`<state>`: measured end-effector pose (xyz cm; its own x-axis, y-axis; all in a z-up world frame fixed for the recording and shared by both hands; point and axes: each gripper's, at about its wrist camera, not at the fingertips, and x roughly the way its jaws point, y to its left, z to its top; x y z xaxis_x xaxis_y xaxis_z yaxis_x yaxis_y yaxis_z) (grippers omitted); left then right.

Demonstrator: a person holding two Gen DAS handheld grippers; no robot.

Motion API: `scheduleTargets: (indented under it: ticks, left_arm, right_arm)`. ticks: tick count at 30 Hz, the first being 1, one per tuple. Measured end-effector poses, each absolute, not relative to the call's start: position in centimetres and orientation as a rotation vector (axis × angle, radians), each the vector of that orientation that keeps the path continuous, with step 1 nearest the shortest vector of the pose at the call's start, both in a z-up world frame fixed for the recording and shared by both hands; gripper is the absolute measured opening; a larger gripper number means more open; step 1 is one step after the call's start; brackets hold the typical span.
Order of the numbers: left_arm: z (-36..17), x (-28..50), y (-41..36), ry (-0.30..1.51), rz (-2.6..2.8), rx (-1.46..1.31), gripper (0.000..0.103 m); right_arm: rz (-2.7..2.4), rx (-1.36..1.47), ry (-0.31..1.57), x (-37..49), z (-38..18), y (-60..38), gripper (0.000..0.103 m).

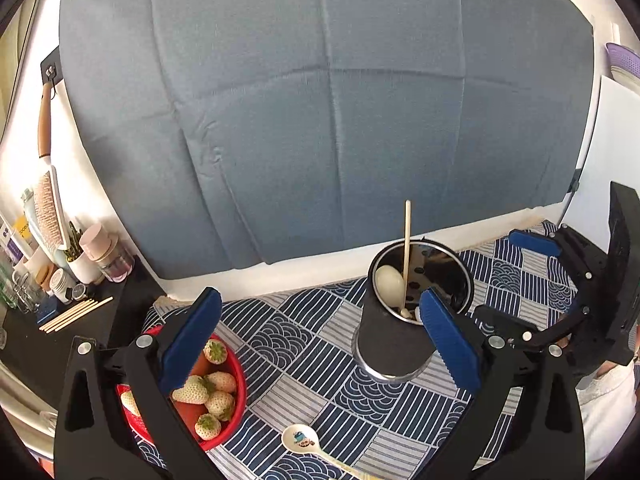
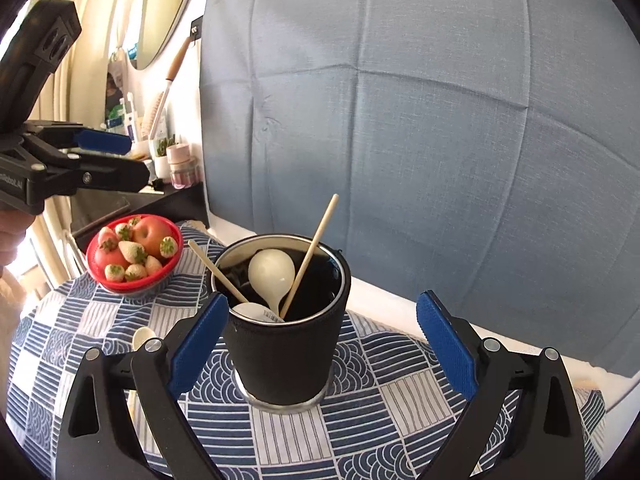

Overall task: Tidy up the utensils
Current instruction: 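Move both grippers to the cartoon-print spoon with the yellow handle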

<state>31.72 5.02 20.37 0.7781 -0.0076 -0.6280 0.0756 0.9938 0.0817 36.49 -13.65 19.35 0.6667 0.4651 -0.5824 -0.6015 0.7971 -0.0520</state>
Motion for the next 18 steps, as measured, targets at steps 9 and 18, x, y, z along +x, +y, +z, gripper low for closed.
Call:
scheduleTargets:
  ticks: [9,18]
  left_arm:
    - [17.5,30.0,6.7,0.733,-0.049,0.069,0.097]
    - [15.4,27.4,7.5,0.767,-0.051,0.070,0.097]
  right_arm:
    - [0.603,-0.259,0.593,34.2,18.9,-13.6,0.091]
    - [0.632,-0.283,0.603,31.3,17.7,-12.3,0.092]
